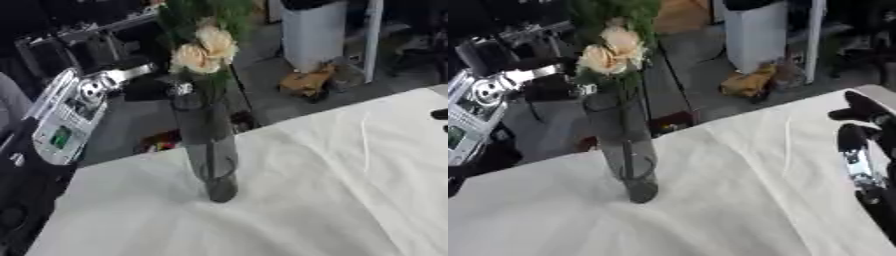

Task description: Arrange flowers into the vase.

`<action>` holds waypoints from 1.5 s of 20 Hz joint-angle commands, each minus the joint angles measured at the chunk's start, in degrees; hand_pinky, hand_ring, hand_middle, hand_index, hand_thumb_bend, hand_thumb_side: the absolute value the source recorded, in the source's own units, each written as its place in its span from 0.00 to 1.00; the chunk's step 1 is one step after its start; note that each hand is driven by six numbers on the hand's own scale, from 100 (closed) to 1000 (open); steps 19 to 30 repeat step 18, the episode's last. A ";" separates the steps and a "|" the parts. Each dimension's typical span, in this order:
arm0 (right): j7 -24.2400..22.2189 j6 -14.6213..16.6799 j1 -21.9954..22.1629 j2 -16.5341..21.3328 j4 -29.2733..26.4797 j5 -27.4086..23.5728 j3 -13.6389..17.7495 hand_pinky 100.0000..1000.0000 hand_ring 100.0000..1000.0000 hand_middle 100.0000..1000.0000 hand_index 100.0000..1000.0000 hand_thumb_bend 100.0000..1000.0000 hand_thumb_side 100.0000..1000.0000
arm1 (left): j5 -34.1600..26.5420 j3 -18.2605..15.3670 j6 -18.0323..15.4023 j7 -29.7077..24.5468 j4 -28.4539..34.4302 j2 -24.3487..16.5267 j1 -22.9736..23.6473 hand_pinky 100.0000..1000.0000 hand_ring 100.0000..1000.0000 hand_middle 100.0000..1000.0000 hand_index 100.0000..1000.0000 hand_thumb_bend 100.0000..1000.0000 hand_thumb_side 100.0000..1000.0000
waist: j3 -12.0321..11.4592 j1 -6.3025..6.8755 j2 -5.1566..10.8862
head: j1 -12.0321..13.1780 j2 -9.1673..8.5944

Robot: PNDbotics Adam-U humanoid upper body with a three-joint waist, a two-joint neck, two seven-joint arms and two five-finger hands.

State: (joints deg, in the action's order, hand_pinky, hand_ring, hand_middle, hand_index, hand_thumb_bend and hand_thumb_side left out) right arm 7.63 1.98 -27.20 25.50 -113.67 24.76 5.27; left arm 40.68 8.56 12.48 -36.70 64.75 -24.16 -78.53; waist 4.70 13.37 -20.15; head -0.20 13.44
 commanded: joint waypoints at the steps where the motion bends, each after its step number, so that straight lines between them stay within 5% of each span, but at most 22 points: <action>1: 0.16 -0.09 -0.51 0.59 -0.92 -0.44 0.11 0.76 0.94 0.70 0.94 0.06 1.00 | -0.13 -0.75 0.38 -0.11 1.06 -2.26 -0.74 1.00 1.00 1.00 1.00 0.40 0.91 | -0.19 -0.74 1.78 | -0.01 -0.38; 9: 0.65 -0.23 -0.28 0.48 -0.92 -0.26 0.36 0.76 0.94 0.70 0.94 0.06 1.00 | 0.19 -0.70 0.52 -1.25 1.26 -3.80 0.49 1.00 1.00 1.00 1.00 0.40 0.90 | -0.82 -1.21 2.61 | 0.01 1.20; 18: 1.78 -0.73 0.30 -0.07 -0.92 0.48 1.20 0.76 0.94 0.71 0.94 0.05 1.00 | -6.82 -1.52 0.25 -0.77 9.82 -9.92 7.11 1.00 1.00 1.00 1.00 0.36 0.96 | -2.82 -3.09 5.10 | -1.84 7.47; 30: 1.78 -0.73 0.30 -0.07 -0.92 0.48 1.20 0.76 0.94 0.71 0.94 0.05 1.00 | -6.82 -1.52 0.25 -0.77 9.82 -9.92 7.11 1.00 1.00 1.00 1.00 0.36 0.96 | -2.82 -3.09 5.10 | -1.84 7.47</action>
